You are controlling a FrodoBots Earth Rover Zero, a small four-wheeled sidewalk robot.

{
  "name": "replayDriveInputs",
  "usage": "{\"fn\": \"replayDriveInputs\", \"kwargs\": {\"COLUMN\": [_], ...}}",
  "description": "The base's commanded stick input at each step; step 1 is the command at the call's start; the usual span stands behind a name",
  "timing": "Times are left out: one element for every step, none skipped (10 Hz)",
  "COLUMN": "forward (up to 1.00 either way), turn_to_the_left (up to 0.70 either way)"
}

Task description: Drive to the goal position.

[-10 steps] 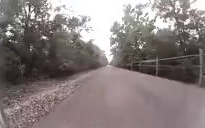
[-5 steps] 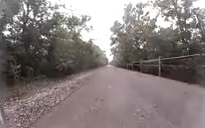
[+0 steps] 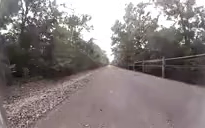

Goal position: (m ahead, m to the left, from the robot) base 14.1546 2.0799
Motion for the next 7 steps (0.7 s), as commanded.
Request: {"fn": "replayDriveInputs", "kwargs": {"forward": [0.70,0.70,0.70,0.70,0.70,0.70,0.70], "turn_to_the_left": [0.00,0.00,0.00,0.00,0.00,0.00,0.00]}}
